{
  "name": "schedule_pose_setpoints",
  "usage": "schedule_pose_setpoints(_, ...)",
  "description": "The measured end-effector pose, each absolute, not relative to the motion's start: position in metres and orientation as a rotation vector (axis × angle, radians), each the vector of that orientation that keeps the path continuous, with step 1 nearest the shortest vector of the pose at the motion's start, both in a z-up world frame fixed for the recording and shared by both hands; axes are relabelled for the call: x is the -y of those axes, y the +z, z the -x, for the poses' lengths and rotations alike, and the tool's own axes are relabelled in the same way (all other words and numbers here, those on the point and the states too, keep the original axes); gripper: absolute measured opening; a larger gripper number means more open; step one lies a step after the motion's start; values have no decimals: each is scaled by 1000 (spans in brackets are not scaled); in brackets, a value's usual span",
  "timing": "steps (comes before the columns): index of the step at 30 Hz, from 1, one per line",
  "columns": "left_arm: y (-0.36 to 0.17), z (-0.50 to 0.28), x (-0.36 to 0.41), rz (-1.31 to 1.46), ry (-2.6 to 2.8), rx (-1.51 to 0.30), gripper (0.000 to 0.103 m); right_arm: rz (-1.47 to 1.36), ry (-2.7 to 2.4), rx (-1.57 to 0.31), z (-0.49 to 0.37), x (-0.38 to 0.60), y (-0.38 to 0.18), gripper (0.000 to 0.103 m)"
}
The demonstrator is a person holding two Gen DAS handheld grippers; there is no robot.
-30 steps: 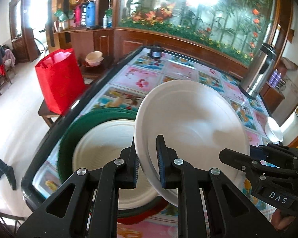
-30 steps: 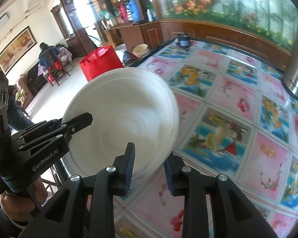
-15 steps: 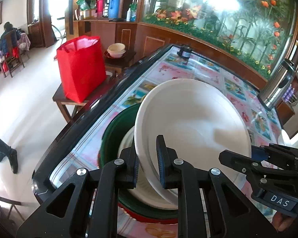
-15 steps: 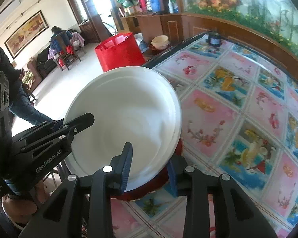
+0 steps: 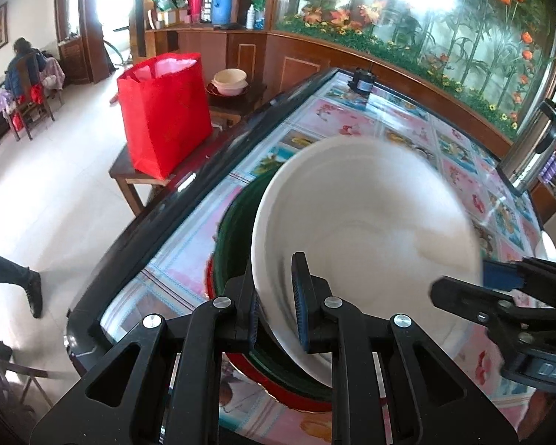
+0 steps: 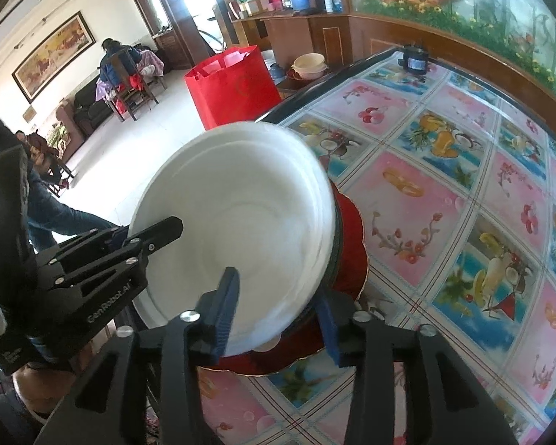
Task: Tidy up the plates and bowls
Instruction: 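Lower the white bowl into the tan bowl inside the basin, then open both grippers and withdraw from the white bowl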
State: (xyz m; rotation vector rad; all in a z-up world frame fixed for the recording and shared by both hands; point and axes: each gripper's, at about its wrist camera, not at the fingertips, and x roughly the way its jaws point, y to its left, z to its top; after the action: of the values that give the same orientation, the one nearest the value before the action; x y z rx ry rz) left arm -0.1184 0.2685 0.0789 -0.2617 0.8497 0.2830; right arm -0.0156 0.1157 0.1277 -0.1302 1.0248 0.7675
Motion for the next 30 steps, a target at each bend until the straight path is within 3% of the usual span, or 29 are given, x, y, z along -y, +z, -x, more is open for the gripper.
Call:
schedule_pose_setpoints(2,79,120,-271,265,296,-840,16,109,759,-1019,15,-109,130,58)
schedule_pose_setpoints(12,81,122,-272,246,320,-800,27,40,729,-1022,16,-83,126,64)
schedule_pose_setpoints(16,85,122,-268,215,339,-774,38,21,719,-1032,16,-75,123,65)
schedule_pose_setpoints(19,89,125,-265,174,375,-729,54,12,719,-1035,18,-72,122,65)
schedule_pose_setpoints(30,107,128,-265,160,404,-638,55,-4,708,-1031,20,-61,120,68)
